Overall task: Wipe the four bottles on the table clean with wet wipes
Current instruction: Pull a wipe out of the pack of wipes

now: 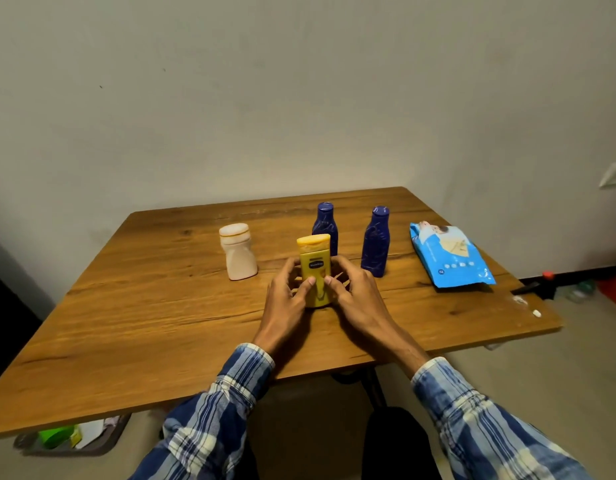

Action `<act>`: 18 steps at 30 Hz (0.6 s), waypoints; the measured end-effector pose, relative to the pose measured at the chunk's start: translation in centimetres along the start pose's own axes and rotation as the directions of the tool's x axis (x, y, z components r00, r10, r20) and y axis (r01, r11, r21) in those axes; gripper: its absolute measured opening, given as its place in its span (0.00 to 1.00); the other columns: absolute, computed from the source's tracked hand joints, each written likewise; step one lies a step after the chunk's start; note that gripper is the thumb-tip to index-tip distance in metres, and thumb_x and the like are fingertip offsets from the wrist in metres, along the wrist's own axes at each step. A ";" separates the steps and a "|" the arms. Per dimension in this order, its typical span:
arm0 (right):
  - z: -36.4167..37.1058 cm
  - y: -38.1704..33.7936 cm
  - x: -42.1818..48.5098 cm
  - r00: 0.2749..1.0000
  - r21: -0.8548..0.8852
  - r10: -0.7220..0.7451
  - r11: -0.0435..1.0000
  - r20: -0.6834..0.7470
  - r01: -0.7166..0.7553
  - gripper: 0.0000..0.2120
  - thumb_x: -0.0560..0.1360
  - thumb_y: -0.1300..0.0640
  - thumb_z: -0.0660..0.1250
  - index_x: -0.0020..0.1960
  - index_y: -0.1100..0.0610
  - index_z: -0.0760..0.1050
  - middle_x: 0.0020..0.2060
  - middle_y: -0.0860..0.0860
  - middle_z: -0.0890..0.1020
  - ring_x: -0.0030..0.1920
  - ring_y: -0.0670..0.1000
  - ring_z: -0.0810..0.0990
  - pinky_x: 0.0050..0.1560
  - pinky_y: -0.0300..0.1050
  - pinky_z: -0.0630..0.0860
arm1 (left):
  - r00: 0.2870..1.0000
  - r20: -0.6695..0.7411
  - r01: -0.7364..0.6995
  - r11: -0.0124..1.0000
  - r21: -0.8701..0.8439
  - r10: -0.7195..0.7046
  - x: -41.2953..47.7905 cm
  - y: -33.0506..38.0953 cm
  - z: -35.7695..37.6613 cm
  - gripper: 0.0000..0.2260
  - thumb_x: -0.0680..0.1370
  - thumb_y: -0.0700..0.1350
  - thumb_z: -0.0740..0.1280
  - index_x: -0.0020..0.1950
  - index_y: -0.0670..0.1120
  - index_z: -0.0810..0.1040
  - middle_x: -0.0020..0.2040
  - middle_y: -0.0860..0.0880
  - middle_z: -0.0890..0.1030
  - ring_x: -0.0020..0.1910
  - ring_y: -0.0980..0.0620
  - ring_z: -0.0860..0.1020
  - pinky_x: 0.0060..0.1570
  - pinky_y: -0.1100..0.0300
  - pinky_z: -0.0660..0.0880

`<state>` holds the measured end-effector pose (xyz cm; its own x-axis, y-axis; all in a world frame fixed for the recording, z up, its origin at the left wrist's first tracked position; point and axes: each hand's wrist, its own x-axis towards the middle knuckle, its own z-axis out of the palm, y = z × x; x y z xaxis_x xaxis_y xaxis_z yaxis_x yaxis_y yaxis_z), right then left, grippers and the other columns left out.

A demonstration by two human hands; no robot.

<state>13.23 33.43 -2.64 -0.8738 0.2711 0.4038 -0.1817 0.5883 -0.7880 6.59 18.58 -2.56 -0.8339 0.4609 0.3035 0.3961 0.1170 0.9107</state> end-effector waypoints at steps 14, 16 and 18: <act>-7.6 4.4 -0.4 0.964 -0.103 0.043 0.992 -0.264 -0.073 0.13 0.82 0.55 0.65 0.66 0.51 0.74 0.59 0.48 0.80 0.56 0.44 0.79 0.50 0.38 0.79 | 0.997 0.077 0.003 0.999 -0.049 0.001 0.4 1.3 5.2 0.15 0.82 0.40 0.65 0.68 0.50 0.73 0.62 0.54 0.80 0.60 0.62 0.79 0.58 0.58 0.80; -9.2 5.1 0.1 0.954 -0.169 0.047 0.981 -0.296 -0.101 0.14 0.81 0.55 0.65 0.66 0.52 0.74 0.59 0.49 0.80 0.57 0.46 0.78 0.53 0.41 0.79 | 0.996 0.094 0.000 0.999 -0.047 0.005 0.6 1.5 6.2 0.16 0.82 0.41 0.65 0.69 0.50 0.72 0.63 0.54 0.80 0.61 0.60 0.79 0.58 0.59 0.80; -10.7 5.8 0.6 0.941 -0.234 0.059 0.962 -0.332 -0.143 0.15 0.81 0.56 0.66 0.67 0.53 0.74 0.62 0.50 0.78 0.62 0.47 0.75 0.60 0.45 0.76 | 0.994 0.107 -0.004 0.998 -0.056 0.010 0.8 1.8 7.0 0.15 0.82 0.40 0.65 0.69 0.50 0.73 0.62 0.55 0.80 0.59 0.62 0.79 0.55 0.62 0.80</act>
<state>16.44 45.15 -2.01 -0.6833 0.5428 0.4883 0.0558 0.7056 -0.7064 9.36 25.33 -2.61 -0.7838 0.5538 0.2808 0.3774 0.0657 0.9237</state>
